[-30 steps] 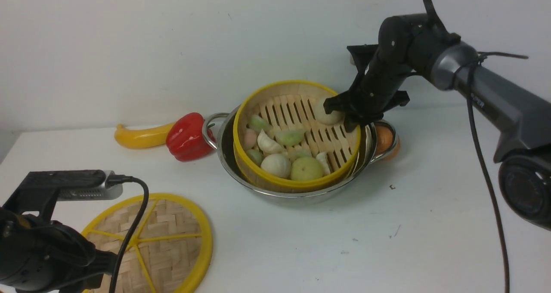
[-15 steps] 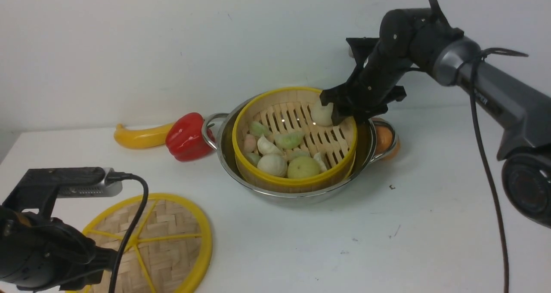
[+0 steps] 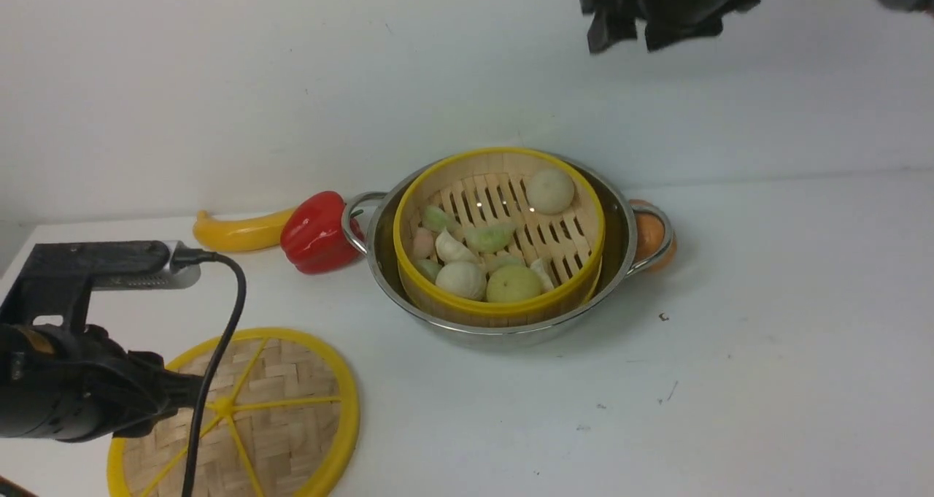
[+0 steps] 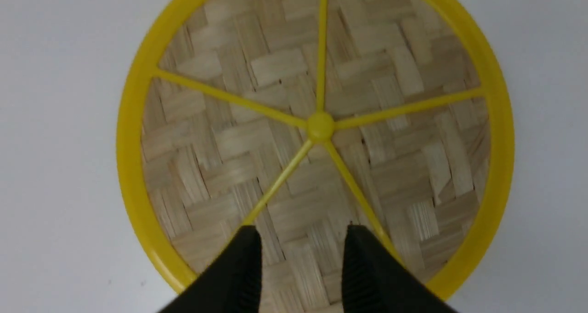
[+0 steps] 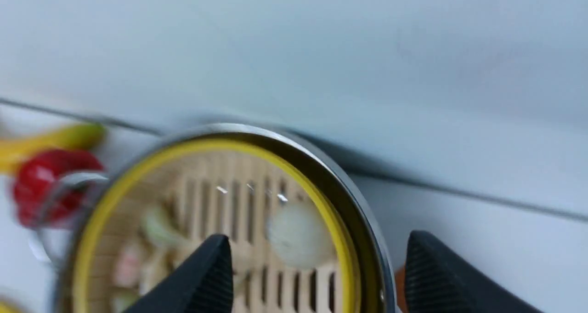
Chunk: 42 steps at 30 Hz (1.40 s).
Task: Place the steamer in the pot on the white table, and put the lid on the steamer.
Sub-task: 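Grasp the bamboo steamer lid lying on the table by its centre knob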
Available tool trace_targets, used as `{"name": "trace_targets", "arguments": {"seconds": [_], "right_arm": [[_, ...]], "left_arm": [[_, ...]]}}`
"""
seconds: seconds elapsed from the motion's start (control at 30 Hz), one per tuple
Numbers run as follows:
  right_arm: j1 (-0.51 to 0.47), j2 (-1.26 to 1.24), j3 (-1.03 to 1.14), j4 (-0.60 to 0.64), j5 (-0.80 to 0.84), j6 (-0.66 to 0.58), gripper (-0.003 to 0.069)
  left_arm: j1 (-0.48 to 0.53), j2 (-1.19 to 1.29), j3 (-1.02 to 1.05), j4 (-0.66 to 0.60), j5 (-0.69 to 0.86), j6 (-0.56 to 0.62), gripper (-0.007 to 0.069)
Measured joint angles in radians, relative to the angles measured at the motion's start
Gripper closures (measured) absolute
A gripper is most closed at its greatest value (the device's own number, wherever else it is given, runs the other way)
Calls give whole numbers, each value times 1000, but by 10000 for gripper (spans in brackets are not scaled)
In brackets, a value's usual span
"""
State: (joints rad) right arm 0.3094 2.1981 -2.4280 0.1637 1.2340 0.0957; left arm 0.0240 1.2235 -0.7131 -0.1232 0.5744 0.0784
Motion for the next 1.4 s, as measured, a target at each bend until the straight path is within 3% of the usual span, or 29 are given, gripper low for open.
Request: {"name": "trace_targets", "arguments": {"seconds": [0.13,0.4,0.67,0.93,1.3,1.4], "right_arm": [[-7,-207,135,4,-11,-50,202],[-11,-675,681,-89,-7,-102,259],[-11,-1050,1050,-107,4,-133,295],[-11,-1208,1113,-138,5,-134,299],[-11,-1213,1113,-155,5,-133,299],[-11,-1213,1113,-155,5,-133,299]], "left_arm": [[0,1,0,0,-45,0,384],[-1,123,-29,-27,-74,2,384],[-3,370,-225,-28,21,8,384],[-7,510,-333,-45,213,8,384],[-52,565,-339,-47,184,5,389],[-53,574,-344,-25,186,-14,438]]}}
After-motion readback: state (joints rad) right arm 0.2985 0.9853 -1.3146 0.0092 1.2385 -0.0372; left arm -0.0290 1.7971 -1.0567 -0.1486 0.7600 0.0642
